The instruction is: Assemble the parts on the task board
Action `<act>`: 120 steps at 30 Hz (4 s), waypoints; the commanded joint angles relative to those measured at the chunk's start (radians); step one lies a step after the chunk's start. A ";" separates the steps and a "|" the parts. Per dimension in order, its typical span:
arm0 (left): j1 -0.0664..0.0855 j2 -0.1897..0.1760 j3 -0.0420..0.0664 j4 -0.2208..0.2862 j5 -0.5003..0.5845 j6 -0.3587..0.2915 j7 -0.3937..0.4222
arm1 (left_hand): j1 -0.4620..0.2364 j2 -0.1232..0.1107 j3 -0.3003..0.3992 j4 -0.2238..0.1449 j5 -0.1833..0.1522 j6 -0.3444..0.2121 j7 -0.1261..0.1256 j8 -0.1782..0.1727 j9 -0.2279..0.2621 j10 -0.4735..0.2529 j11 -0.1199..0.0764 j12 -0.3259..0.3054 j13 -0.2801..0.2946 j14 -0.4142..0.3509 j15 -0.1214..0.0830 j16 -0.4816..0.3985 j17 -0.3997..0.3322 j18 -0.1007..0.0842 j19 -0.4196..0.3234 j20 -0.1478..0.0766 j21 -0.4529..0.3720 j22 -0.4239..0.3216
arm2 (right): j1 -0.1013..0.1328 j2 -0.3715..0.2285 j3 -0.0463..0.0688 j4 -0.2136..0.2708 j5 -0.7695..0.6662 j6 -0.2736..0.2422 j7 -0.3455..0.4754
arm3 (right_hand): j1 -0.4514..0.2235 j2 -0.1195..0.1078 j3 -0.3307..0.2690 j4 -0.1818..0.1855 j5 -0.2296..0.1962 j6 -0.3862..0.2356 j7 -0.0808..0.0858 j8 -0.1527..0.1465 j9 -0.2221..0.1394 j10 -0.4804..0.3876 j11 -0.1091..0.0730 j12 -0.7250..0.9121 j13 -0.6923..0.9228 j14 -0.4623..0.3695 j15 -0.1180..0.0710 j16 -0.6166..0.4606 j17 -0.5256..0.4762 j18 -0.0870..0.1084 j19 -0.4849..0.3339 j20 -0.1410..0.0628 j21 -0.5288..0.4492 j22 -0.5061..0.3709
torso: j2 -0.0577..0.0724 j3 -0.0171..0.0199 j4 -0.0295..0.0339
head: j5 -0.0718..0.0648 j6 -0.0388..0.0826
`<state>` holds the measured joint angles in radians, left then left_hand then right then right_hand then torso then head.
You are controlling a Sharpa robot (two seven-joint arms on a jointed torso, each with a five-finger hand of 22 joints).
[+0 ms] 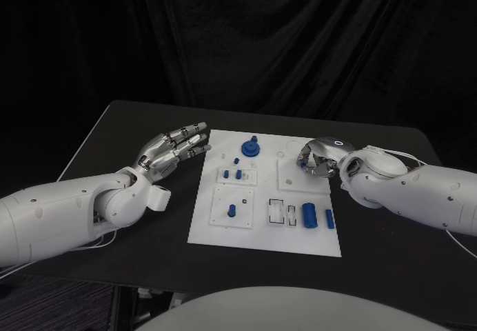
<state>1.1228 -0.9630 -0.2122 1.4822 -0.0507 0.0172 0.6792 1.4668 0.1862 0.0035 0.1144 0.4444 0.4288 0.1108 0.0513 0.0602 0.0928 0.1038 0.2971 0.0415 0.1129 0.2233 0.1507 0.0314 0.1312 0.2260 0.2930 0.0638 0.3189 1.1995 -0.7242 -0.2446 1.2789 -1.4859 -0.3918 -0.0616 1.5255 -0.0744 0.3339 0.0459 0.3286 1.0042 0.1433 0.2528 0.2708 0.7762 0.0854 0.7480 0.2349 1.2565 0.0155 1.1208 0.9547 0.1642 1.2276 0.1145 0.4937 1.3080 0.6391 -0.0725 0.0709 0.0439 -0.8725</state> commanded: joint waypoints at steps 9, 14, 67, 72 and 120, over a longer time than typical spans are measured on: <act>-0.003 0.001 0.001 0.000 0.005 0.018 0.027 | -0.007 0.005 0.009 -0.002 0.006 -0.005 0.005 0.001 -0.001 -0.010 0.000 -0.002 -0.001 0.000 0.008 0.003 0.001 -0.010 0.007 0.000 0.002 -0.001 | -0.004 0.001 0.000 0.001 -0.001 -0.092 0.036 | 0.018 0.023 0.023 -0.041 -0.041 -0.007 -0.001 0.043 0.055 0.063 -0.008 0.000 -0.002 0.016 -0.016 -0.004 0.004 0.004 0.011 -0.015 0.054 0.044 | -0.001 -0.0004 -0.0002 | 0.003 0.000; -0.003 0.000 0.001 0.000 0.005 0.019 0.025 | -0.007 0.005 0.009 -0.002 0.006 -0.005 0.005 0.001 -0.001 -0.010 0.000 -0.002 -0.001 0.000 0.008 0.003 0.001 -0.010 0.007 0.000 0.002 -0.001 | -0.004 -0.007 0.001 0.014 0.004 -0.126 0.050 | 0.018 0.021 0.029 -0.047 -0.042 -0.007 -0.003 0.049 0.064 0.074 -0.011 -0.002 -0.002 0.021 -0.018 -0.001 0.008 0.002 0.015 -0.017 0.070 0.047 | -0.001 -0.0002 0.0012 | 0.004 0.000; -0.008 0.011 0.001 -0.007 0.005 0.025 0.020 | -0.007 0.007 0.017 -0.005 0.010 -0.007 0.005 0.001 -0.001 -0.011 0.001 -0.002 -0.001 -0.001 0.008 0.003 0.001 -0.012 0.009 0.000 0.002 -0.002 | -0.057 0.092 0.002 0.249 -0.006 0.016 0.079 | -0.010 0.001 0.036 -0.049 -0.070 -0.025 -0.005 0.059 0.092 0.101 -0.013 -0.035 -0.013 0.044 -0.020 0.015 0.029 0.000 0.023 -0.018 0.093 0.046 | 0.003 -0.0021 0.0051 | 0.026 0.000; -0.010 0.012 0.001 -0.009 0.005 0.027 0.018 | -0.007 0.007 0.017 -0.005 0.010 -0.007 0.005 0.001 -0.001 -0.011 0.001 -0.002 -0.001 -0.001 0.008 0.003 0.001 -0.012 0.009 0.000 0.002 -0.002 | -0.059 0.100 0.002 0.245 -0.006 0.006 0.082 | -0.010 0.001 0.037 -0.050 -0.069 -0.024 -0.005 0.060 0.094 0.104 -0.014 -0.036 -0.013 0.046 -0.021 0.016 0.030 0.000 0.024 -0.019 0.095 0.047 | 0.002 -0.0012 -0.0018 | 0.033 0.000; -0.037 0.015 0.001 -0.014 0.005 0.035 0.013 | -0.012 0.011 0.026 -0.005 0.014 -0.010 0.007 0.000 -0.002 -0.013 0.002 -0.003 -0.001 -0.004 0.008 0.002 0.001 -0.014 0.009 -0.001 0.002 -0.005 | -0.060 0.138 0.003 0.210 -0.024 0.111 0.049 | -0.072 -0.042 -0.002 -0.024 -0.123 -0.264 0.000 -0.120 0.010 -0.145 0.062 -0.134 -0.038 -0.064 0.045 -0.061 -0.061 0.011 -0.061 0.036 -0.051 0.012 | 0.000 -0.0013 -0.0002 | 0.024 0.000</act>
<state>1.0876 -0.9503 -0.2119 1.4671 -0.0504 0.0391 0.6783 1.4589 0.1941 0.0255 0.1117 0.4531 0.4252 0.1144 0.0513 0.0594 0.0860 0.1042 0.2970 0.0415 0.1108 0.2253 0.1507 0.0314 0.1312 0.2260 0.2930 0.0638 0.3148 1.1421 -0.5863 -0.2424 1.4890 -1.5031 -0.3140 -0.0033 1.4614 -0.1169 0.3363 0.0216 0.2099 0.7474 0.1448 0.1391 0.2848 0.6410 0.1450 0.6126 0.1961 1.1978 0.0583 1.0619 0.8968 0.1642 1.1696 0.1475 0.4453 1.3078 0.6389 -0.0738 0.0714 0.0685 -0.8725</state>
